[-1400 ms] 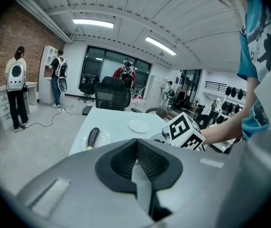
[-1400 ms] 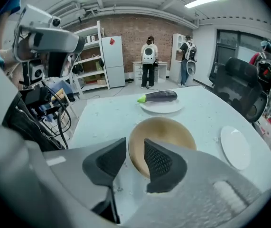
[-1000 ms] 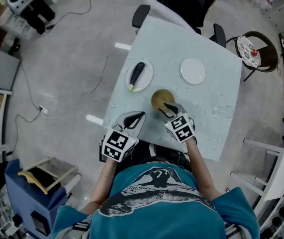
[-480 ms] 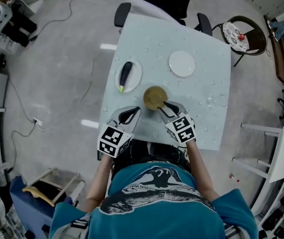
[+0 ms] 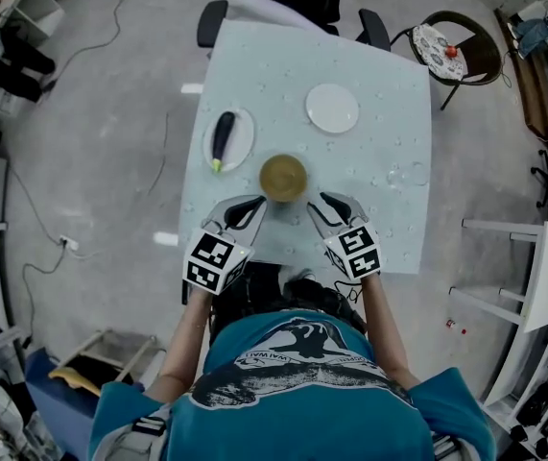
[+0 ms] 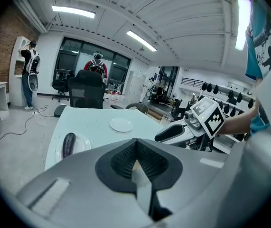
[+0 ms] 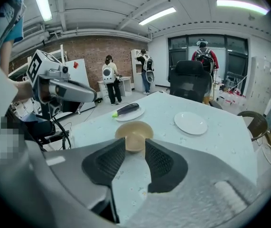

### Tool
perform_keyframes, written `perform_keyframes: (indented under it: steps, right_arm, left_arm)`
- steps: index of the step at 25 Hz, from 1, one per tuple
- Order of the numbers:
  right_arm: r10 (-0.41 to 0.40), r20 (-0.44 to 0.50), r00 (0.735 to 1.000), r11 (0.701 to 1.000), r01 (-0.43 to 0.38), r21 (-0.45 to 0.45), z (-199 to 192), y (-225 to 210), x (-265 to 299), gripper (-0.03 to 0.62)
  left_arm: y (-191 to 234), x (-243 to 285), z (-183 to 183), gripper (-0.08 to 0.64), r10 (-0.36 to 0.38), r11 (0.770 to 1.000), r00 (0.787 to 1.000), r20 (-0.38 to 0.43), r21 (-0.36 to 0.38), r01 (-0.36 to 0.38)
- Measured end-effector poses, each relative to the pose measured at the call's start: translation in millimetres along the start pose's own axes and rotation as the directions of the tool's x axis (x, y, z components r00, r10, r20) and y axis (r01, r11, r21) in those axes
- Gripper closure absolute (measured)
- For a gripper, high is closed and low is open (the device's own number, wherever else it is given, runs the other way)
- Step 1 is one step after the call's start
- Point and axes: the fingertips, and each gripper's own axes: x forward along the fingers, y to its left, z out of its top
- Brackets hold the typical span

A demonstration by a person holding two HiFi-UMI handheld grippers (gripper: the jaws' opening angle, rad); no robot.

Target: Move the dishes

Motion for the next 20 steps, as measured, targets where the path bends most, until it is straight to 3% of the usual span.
perform_keyframes:
  steps: [12, 20]
  right_arm:
    - [-0.013, 0.082, 0.997, 0.997, 0.006, 0.083, -29, -2, -49, 0.457]
    - [0.017, 0.145, 0.989, 0.997, -0.028, 0.07, -38, 12, -79, 0.457]
  left_arm:
    - [-76, 3, -11, 0.549, -0.029, 1.0, 0.999, -0.017, 0.003, 0.029]
    - [-119, -14, -26, 0.549, -0.003, 1.0, 1.0, -0.03, -0.003, 0.003]
